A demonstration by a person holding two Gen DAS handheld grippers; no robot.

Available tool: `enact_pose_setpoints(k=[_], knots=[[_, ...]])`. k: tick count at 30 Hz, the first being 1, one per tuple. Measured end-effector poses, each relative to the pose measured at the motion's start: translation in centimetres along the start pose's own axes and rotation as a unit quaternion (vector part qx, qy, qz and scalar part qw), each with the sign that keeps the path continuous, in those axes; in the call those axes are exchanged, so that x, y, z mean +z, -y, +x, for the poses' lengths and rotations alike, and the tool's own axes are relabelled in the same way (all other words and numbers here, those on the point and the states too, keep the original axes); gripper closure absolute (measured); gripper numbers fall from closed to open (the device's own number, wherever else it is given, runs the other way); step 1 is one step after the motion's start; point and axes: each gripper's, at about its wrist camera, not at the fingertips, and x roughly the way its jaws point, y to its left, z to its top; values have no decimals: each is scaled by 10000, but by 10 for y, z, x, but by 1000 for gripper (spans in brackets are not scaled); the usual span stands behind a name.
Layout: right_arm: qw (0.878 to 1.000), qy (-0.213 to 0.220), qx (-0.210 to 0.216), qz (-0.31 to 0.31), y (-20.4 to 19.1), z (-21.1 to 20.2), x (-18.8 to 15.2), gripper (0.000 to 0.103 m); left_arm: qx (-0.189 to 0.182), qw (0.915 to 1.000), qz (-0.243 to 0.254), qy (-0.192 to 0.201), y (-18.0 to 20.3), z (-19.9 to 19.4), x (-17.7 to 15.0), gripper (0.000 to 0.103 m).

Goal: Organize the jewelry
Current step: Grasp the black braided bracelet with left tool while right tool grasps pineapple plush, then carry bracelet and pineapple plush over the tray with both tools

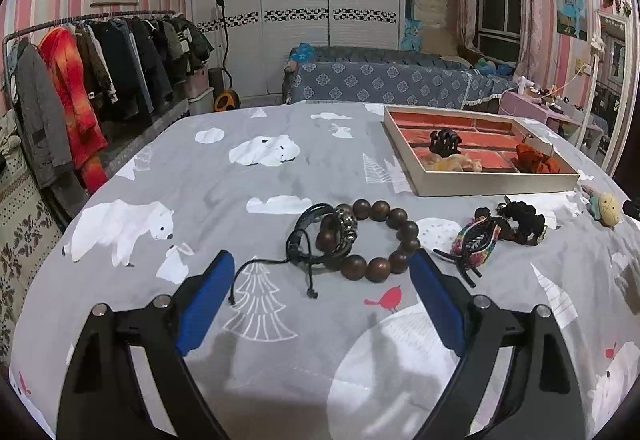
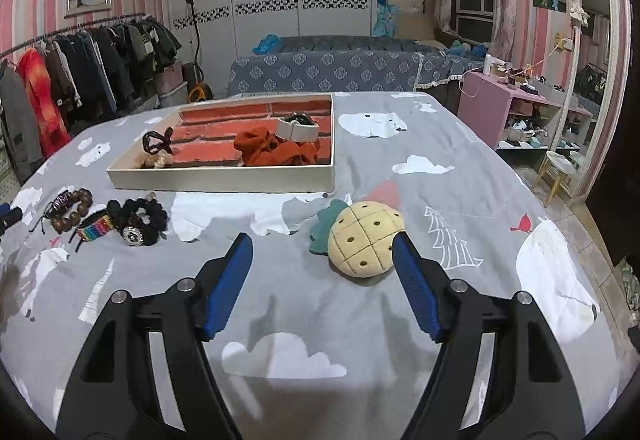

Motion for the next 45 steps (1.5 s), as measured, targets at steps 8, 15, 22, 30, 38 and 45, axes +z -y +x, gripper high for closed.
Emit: enact_pose_setpoints(k=[8,15,22,30,38,45], knots=[[9986,-469,-241,-89,14,39,12,29,13,9997,62,-218,5,24,7,16],[9963,-781,-284,-197,20,68,17,32,160,9991,167,-363,6,44,15,16],[9956,-898,-244,-140,23,78,16,41,341,9971,395,-555,6,67,15,16],[9950,-965,-257,-92,26,81,16,44,235,9948,372,-914,-2,92,14,35],[9947,-984,-300,-77,24,80,15,51,-27,9953,350,-908,-3,90,14,76],[9966,-792,-240,-17,21,63,18,54,-118,9977,313,-591,-9,67,20,89]])
